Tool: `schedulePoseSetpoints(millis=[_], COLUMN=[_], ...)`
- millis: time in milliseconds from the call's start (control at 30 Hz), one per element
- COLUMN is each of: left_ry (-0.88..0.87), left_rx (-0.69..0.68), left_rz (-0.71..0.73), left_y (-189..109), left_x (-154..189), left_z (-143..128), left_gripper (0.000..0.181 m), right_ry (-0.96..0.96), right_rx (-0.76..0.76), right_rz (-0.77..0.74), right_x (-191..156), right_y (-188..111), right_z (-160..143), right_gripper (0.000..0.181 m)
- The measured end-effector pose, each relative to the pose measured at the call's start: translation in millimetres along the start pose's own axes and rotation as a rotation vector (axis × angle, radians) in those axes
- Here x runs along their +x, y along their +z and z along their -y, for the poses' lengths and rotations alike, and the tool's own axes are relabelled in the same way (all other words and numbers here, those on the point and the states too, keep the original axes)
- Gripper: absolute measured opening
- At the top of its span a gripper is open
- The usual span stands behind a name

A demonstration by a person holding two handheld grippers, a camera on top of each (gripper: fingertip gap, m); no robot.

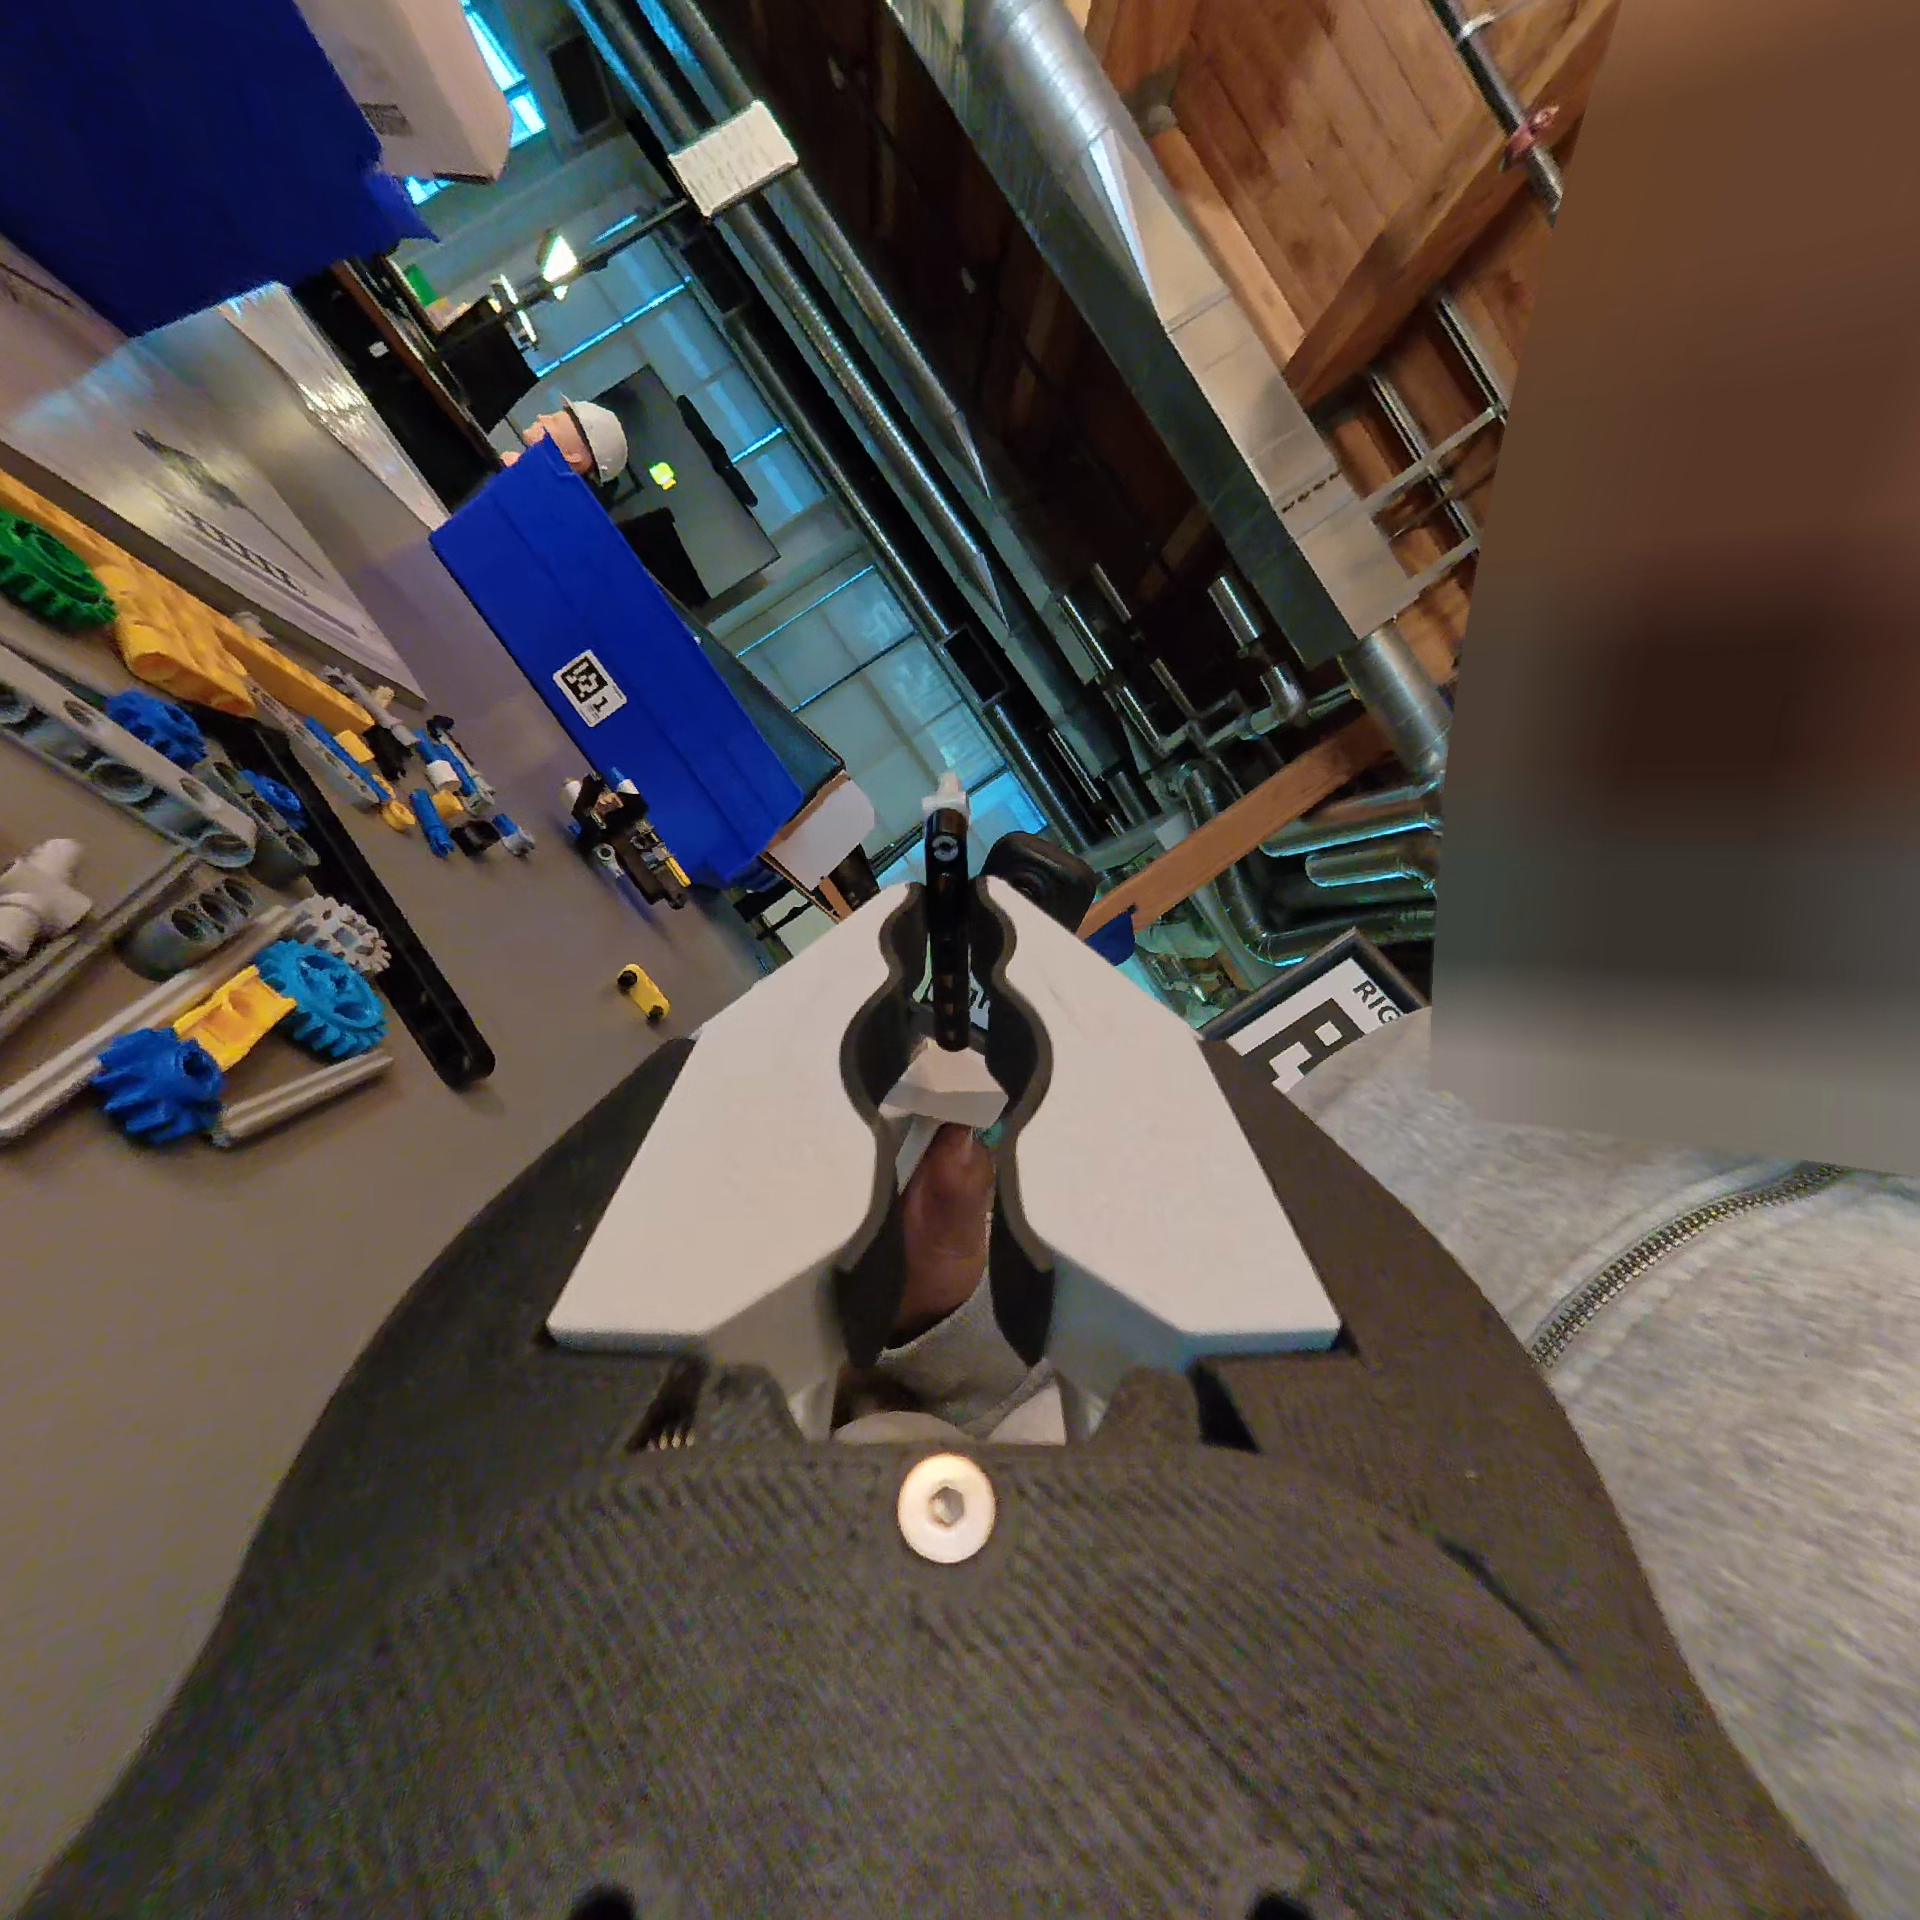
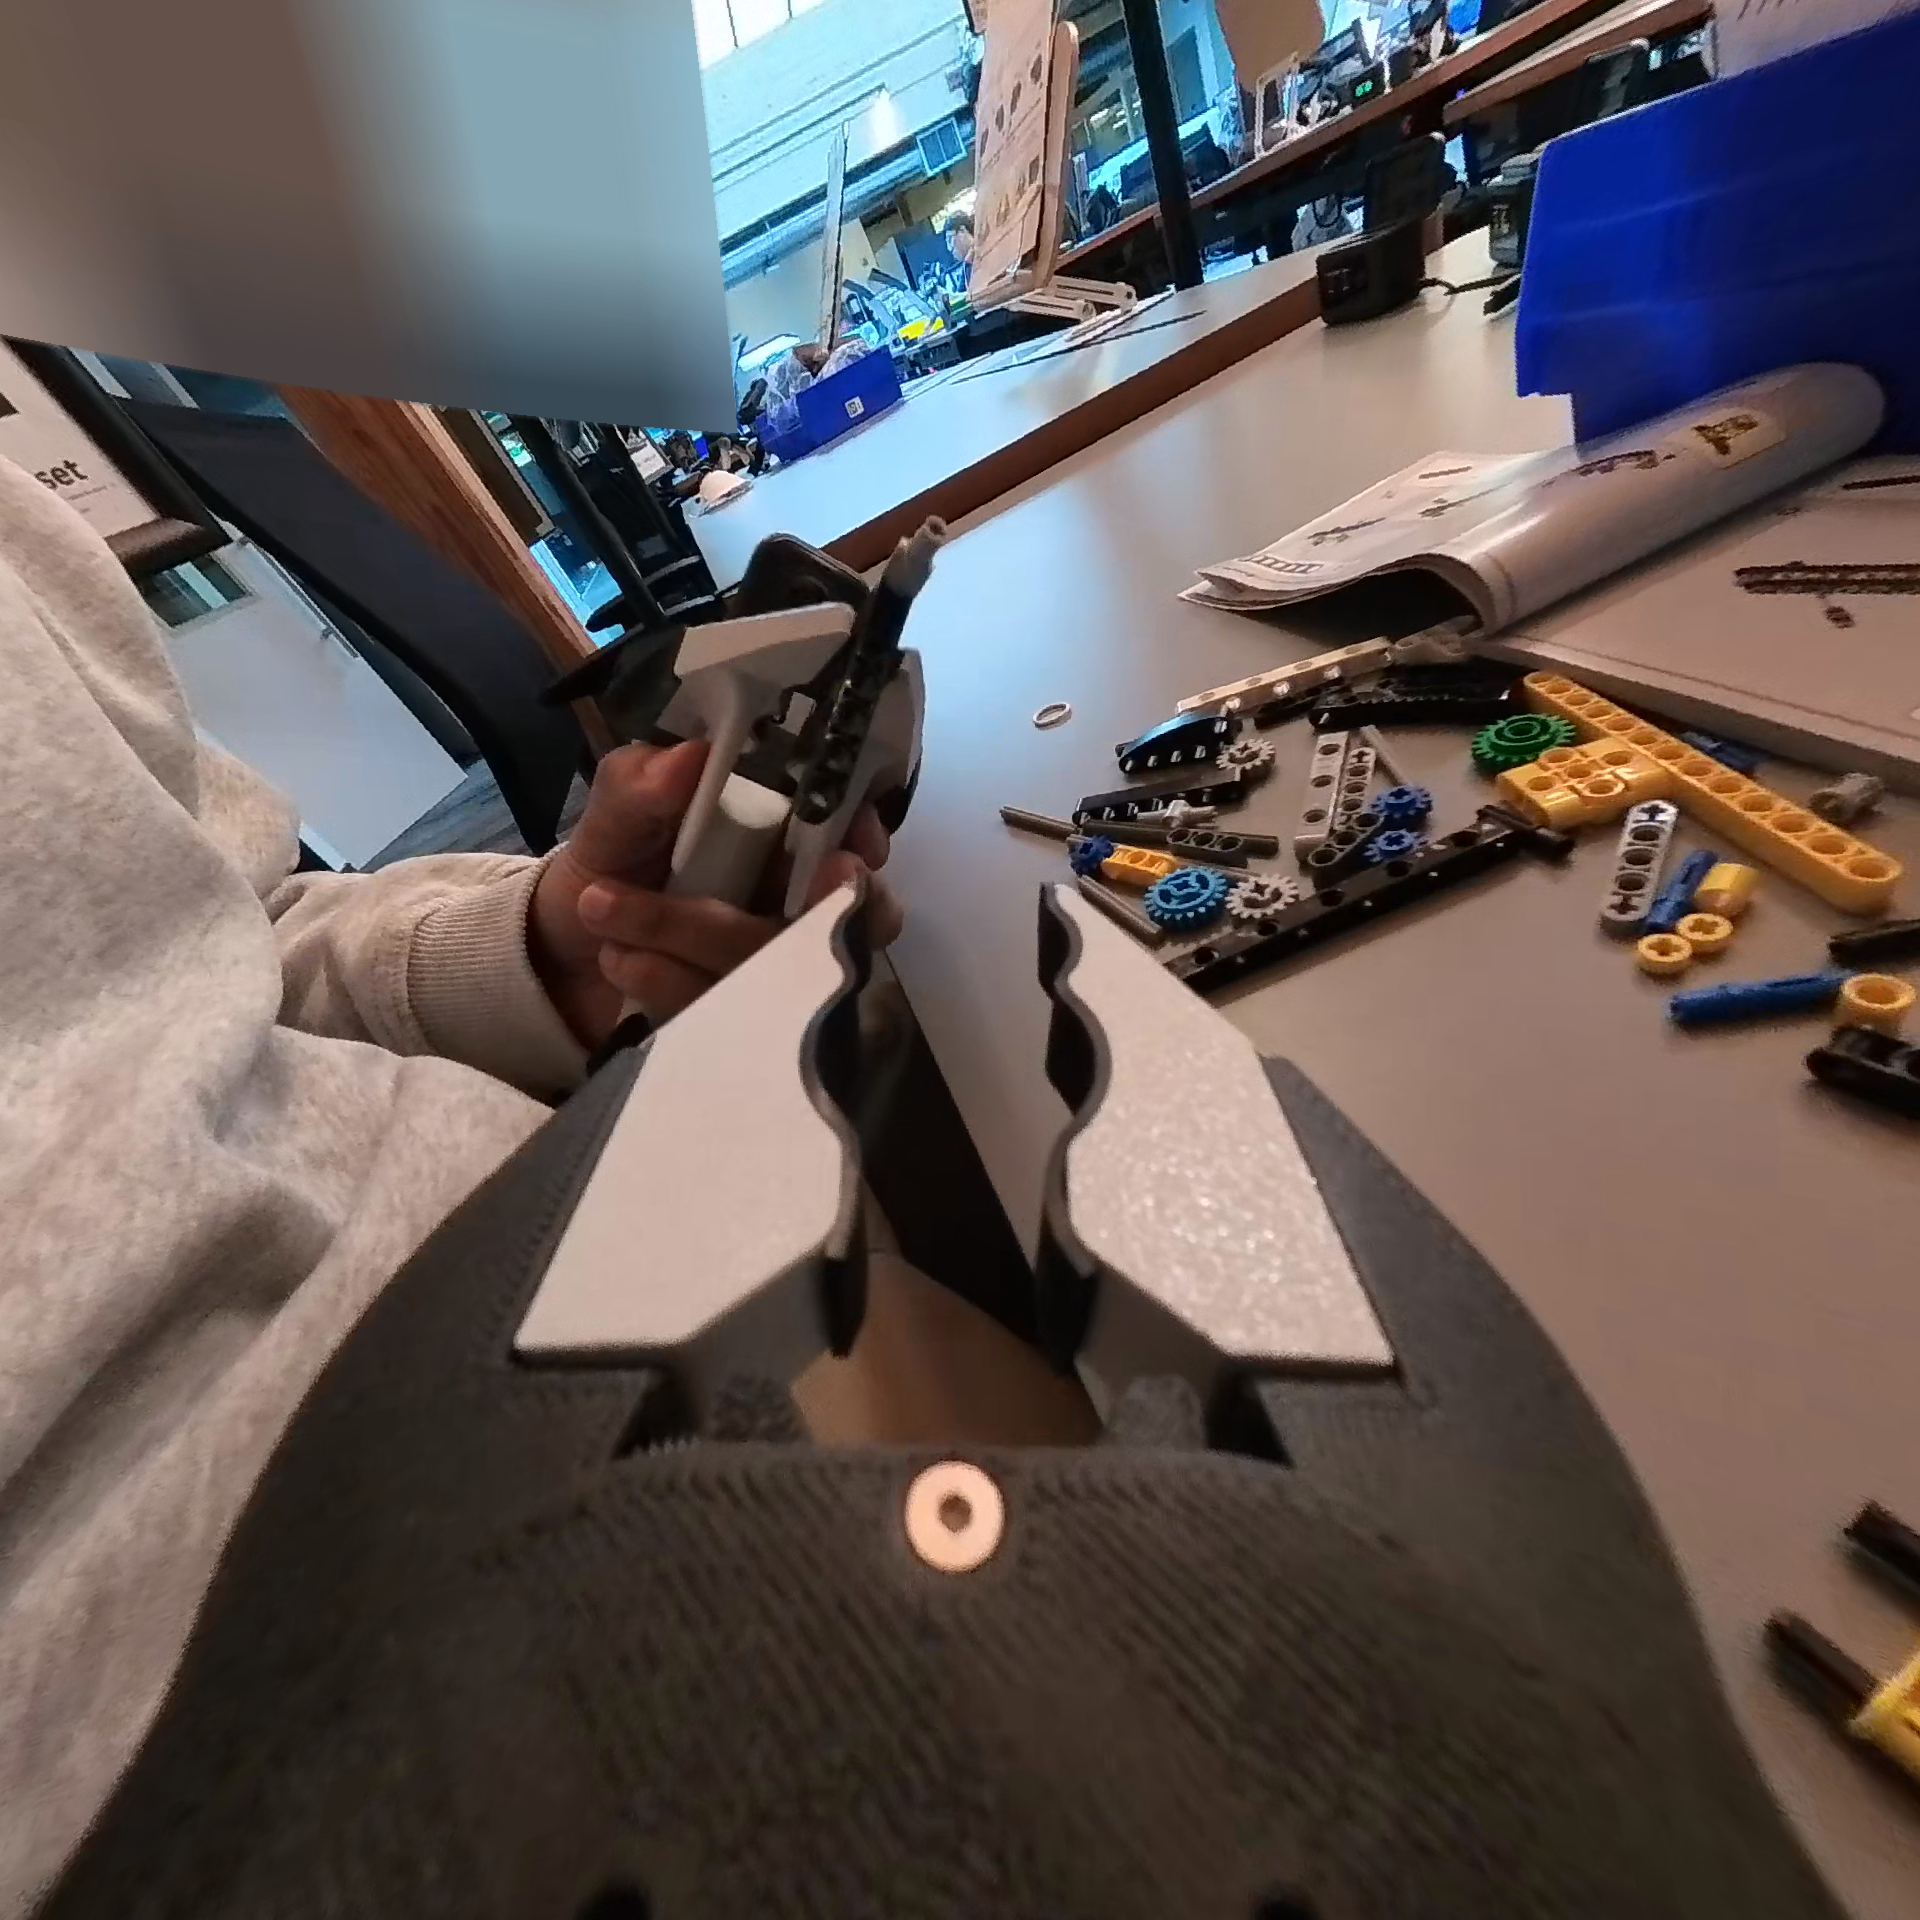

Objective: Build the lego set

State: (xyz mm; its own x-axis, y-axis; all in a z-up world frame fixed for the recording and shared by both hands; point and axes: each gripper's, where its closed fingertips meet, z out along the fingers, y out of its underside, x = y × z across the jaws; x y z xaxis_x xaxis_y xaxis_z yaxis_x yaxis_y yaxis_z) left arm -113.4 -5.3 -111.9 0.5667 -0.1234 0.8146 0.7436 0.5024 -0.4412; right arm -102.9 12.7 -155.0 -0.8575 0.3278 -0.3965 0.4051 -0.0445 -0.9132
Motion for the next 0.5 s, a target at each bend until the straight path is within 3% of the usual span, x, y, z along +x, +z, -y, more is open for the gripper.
schedulePoseSetpoints(millis=[267, 500], left_ry=[0.011, 0.109], left_rx=[-0.011, 0.092], left_rz=[0.019, 0.076], left_y=[1, -14], left_x=[-2, -5], left_z=[-3, 25], left_gripper=[0.005, 0.005], right_ry=[0.035, 0.039], right_rx=[0.018, 0.047], right_rz=[0.05, 0.056], right_x=[-9, -13], right_y=[-1, -8], right_z=[5, 14], right_gripper=[0.031, 0.031])
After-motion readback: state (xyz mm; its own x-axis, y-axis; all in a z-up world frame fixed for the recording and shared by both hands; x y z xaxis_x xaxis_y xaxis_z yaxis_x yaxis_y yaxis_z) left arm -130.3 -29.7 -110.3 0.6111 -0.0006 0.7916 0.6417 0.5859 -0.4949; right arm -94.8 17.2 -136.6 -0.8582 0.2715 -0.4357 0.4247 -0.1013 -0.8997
